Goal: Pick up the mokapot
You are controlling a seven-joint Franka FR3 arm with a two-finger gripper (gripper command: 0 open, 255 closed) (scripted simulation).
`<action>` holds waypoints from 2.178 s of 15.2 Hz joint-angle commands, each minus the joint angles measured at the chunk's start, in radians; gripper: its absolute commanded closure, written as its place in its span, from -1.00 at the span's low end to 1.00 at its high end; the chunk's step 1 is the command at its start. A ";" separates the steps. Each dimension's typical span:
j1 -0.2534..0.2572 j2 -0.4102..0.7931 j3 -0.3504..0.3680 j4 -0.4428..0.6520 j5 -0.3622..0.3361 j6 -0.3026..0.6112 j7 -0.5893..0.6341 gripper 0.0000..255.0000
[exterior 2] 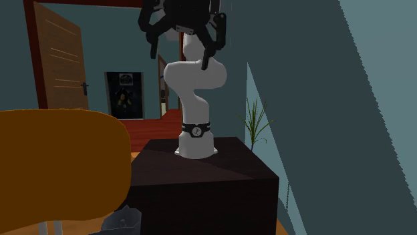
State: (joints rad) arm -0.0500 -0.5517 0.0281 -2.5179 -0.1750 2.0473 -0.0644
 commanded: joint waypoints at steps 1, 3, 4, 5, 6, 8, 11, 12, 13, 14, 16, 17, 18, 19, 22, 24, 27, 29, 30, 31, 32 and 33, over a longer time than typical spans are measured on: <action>-0.011 0.042 -0.006 -0.023 -0.019 0.062 0.000 -1.00; -0.024 0.103 -0.011 -0.034 -0.041 0.130 0.004 -1.00; -0.030 0.135 -0.014 -0.038 -0.053 0.163 0.007 -1.00; -0.037 0.168 -0.016 -0.040 -0.066 0.196 0.010 -1.00; -0.045 0.203 -0.019 -0.041 -0.079 0.228 0.014 -1.00; -0.060 0.274 -0.023 -0.037 -0.108 0.291 0.025 -1.00; -0.083 0.388 -0.030 -0.020 -0.158 0.380 0.047 -1.00; -0.090 0.427 -0.032 -0.012 -0.176 0.408 0.056 -1.00; -0.097 0.467 -0.035 -0.002 -0.196 0.434 0.066 -1.00; -0.104 0.506 -0.039 0.010 -0.216 0.460 0.076 -1.00; -0.115 0.587 -0.048 0.038 -0.257 0.507 0.100 -1.00; -0.119 0.628 -0.054 0.054 -0.279 0.528 0.112 -1.00; -0.122 0.668 -0.060 0.071 -0.300 0.549 0.124 -1.00; -0.125 0.709 -0.068 0.090 -0.320 0.568 0.136 -1.00; -0.122 0.747 -0.077 0.097 -0.344 0.597 0.158 -1.00; -0.120 0.774 -0.083 0.100 -0.362 0.619 0.177 -1.00; -0.113 0.823 -0.096 0.107 -0.394 0.659 0.211 -1.00; -0.112 0.823 -0.097 0.107 -0.394 0.659 0.211 -1.00; -0.112 0.823 -0.097 0.107 -0.394 0.659 0.211 1.00; -0.112 0.825 -0.097 0.108 -0.395 0.660 0.211 1.00; -0.112 0.825 -0.097 0.108 -0.395 0.660 0.212 1.00; -0.112 0.824 -0.097 0.107 -0.395 0.660 0.211 1.00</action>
State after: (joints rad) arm -0.1622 0.2710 -0.0680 -2.4099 -0.5687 2.7064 0.1459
